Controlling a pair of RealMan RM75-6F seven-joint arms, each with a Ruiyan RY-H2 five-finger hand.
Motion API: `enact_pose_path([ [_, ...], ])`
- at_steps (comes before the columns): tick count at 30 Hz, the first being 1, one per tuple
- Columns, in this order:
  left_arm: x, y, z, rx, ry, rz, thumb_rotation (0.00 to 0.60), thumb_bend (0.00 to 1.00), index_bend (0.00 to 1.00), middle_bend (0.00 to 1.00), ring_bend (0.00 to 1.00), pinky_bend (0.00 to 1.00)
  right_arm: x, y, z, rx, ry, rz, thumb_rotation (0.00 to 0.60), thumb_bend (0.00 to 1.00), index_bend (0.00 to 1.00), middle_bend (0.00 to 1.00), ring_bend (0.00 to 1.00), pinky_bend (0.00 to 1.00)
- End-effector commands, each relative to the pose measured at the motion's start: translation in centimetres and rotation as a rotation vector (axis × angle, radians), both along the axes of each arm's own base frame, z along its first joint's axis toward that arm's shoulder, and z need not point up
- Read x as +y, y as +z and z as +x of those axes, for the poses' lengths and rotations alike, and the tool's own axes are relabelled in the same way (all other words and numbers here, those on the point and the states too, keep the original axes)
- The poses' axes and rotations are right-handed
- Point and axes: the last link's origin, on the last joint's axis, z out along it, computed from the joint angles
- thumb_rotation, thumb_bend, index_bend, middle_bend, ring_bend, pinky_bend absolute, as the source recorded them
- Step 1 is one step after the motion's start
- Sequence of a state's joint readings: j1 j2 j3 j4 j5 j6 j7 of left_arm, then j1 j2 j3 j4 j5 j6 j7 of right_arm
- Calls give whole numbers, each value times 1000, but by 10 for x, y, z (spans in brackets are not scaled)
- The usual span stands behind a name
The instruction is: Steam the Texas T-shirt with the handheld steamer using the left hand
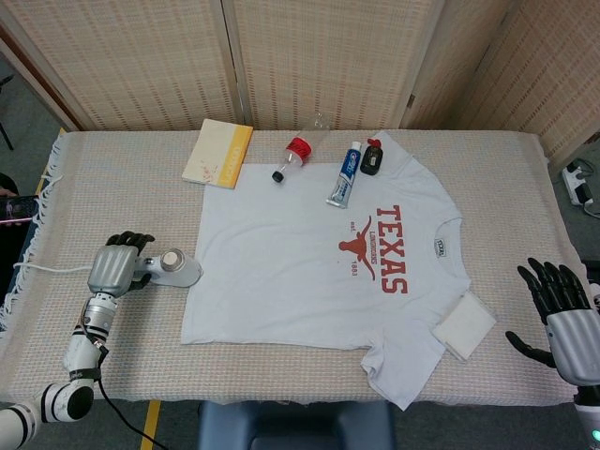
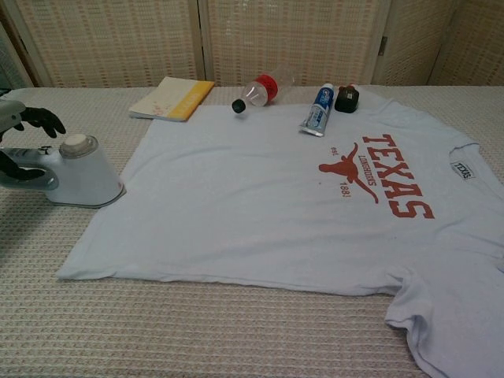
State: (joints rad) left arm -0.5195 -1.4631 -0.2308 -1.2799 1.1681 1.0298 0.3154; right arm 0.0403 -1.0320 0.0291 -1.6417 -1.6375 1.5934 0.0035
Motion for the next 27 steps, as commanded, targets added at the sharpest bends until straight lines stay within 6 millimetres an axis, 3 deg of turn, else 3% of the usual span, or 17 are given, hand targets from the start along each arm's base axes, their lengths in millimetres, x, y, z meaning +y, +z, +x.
enact_pose_path([
  [1,3,-3,-6,21,13,-1,600,322,322,336,237,273,-1,-2,0,-1,0,5,600,122,0,9,0,0],
  [8,6,-5,-15,37,34,11,600,340,385,394,285,295,-1,-4,0,0,-5,10,600,122,0,9,0,0],
  [15,16,-17,-18,17,44,14,600,349,555,550,410,373,-2,-6,-1,-2,-12,15,600,122,0,8,0,0],
  [18,21,-23,-19,6,46,16,600,348,627,646,490,436,-2,-8,-3,-7,-27,30,600,122,0,8,0,0],
  [22,26,-31,-23,-23,49,14,600,345,714,786,643,598,-3,-22,-6,-13,-50,106,600,122,0,8,0,0],
  [27,32,-34,-27,-55,36,15,600,340,806,911,757,692,-10,-41,-4,-10,-52,204,600,123,0,9,0,0],
])
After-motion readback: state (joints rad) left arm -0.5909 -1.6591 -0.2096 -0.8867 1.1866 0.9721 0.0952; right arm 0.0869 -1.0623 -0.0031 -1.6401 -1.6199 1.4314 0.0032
